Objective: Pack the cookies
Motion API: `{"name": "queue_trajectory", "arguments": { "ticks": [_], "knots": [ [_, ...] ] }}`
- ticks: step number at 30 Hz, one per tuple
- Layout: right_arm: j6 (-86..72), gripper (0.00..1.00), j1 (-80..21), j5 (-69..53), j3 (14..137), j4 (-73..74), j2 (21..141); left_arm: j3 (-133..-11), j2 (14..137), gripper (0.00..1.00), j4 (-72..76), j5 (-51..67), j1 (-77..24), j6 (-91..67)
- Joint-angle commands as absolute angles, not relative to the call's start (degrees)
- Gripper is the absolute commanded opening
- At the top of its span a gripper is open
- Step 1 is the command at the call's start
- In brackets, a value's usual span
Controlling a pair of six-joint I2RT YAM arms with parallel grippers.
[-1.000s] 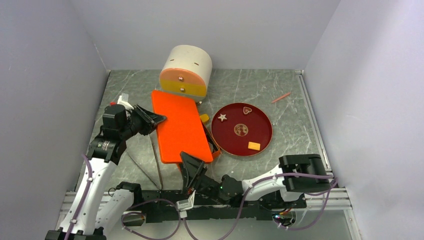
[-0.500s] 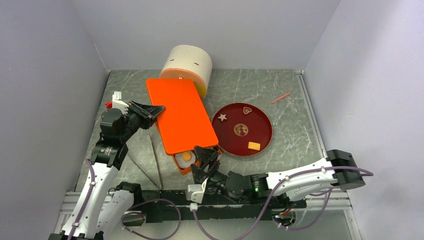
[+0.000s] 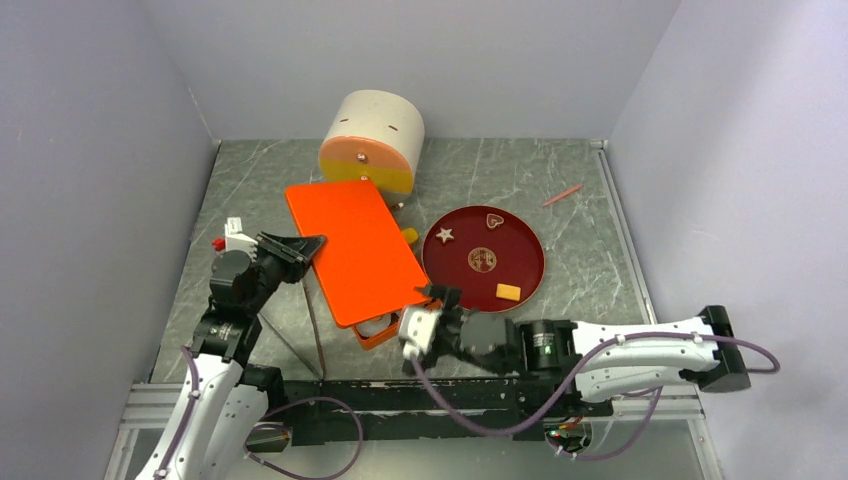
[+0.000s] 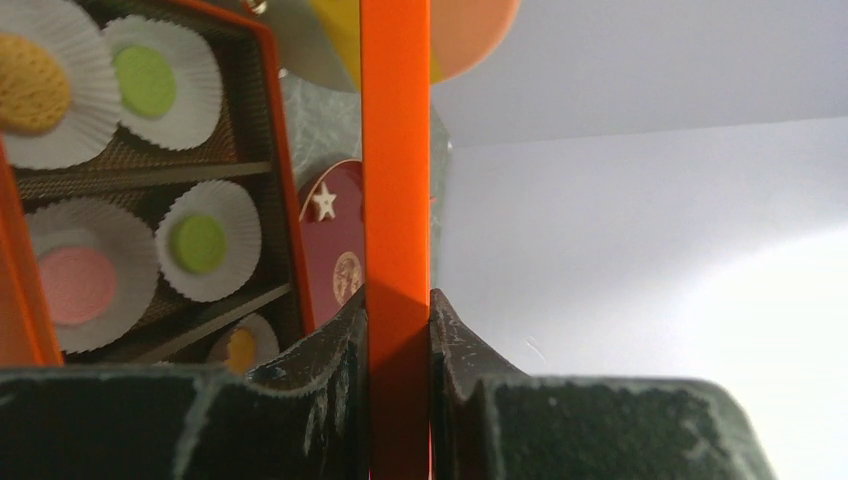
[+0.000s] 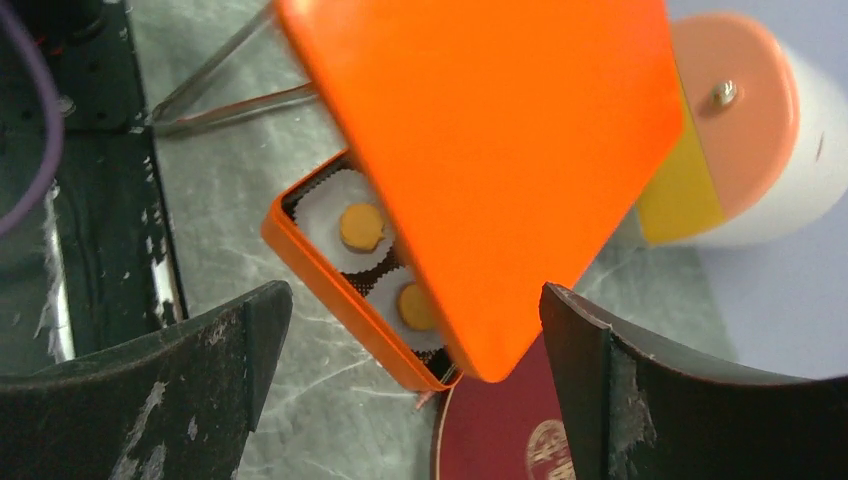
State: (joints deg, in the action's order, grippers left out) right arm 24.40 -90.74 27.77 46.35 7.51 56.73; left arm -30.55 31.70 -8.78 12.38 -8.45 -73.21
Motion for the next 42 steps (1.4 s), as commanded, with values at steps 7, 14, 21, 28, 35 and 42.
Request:
{"name": "queue_trajectory", "arguments": {
  "ticks": [7,14,21,28,35,42],
  "knots": [
    [-1.3,1.0,-61.87,7.7,50.12,5.22,56.86,-20.75,29.66,0.05,5.9,12.25,-8.4,-77.43],
    [-13.1,1.0,-49.28,5.22,50.78,0.54,64.58,-16.55,30.53,0.05,16.09,13.43,-8.5,-79.24],
    [-19.64,1.0,-42.55,3.32,52.24,-3.15,72.06,-13.76,32.64,0.05,20.97,10.12,-9.95,-80.24],
    [-21.32,1.0,-39.96,2.19,56.74,-3.17,80.76,-10.94,37.51,0.05,28.42,1.43,-16.88,-82.0],
    [-21.71,1.0,-39.44,0.94,59.98,-1.84,86.46,-7.66,41.1,0.05,35.96,-9.16,-24.21,-82.68],
    [-21.82,1.0,-39.05,0.26,60.33,-1.27,91.52,-5.87,42.06,0.05,36.5,-14.44,-26.43,-81.57]
  ]
}}
